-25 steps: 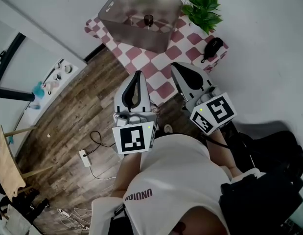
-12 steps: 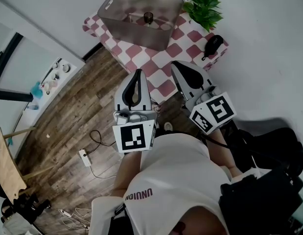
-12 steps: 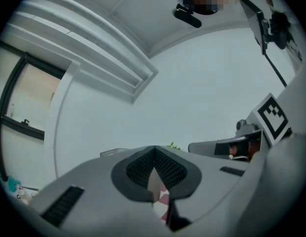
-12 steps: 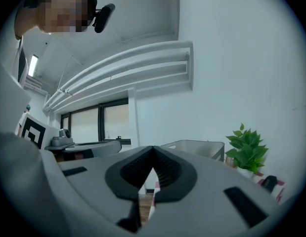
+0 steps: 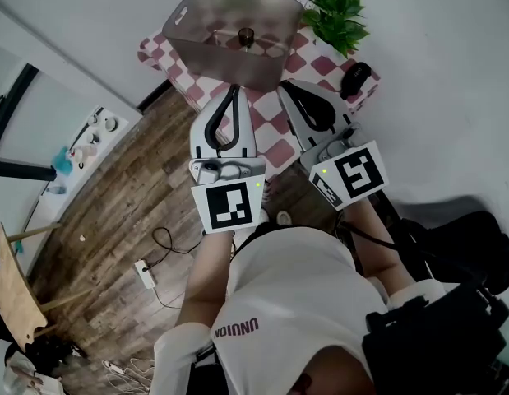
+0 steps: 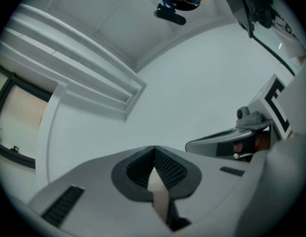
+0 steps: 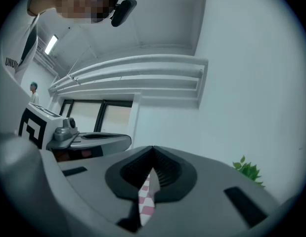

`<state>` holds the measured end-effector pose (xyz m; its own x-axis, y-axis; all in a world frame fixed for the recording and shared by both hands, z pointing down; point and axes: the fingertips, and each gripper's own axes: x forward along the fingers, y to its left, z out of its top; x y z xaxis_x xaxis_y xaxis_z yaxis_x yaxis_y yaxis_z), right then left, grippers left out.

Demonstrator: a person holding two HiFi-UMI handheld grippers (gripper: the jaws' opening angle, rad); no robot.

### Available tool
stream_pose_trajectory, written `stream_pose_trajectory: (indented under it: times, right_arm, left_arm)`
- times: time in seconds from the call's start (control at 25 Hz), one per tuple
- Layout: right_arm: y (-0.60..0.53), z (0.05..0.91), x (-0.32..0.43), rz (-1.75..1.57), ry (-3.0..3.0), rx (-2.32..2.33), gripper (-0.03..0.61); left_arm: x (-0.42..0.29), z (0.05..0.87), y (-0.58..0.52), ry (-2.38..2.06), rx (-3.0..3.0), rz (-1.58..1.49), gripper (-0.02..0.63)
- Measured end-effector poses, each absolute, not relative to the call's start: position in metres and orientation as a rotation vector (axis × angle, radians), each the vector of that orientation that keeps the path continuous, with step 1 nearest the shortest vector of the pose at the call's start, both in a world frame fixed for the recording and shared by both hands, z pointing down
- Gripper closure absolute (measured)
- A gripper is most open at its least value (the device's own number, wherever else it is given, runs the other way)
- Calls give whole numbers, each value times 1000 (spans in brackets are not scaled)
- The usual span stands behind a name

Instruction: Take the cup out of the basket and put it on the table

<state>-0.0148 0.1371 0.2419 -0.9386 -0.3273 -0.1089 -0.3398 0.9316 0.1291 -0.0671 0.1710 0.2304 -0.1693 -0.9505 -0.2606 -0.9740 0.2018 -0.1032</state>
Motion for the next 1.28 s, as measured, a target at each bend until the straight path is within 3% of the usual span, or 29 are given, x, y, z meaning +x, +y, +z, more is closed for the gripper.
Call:
stream_pose_trajectory:
  times: [0.72, 1.28]
  right_arm:
    - [111, 248, -15, 164, 2952, -718, 560]
    - [26, 243, -51, 133, 2953, -637, 560]
  left_arm:
    - [-79, 238, 154, 2242, -1863, 199, 601]
    - [-116, 234, 74, 2313, -1809, 167, 601]
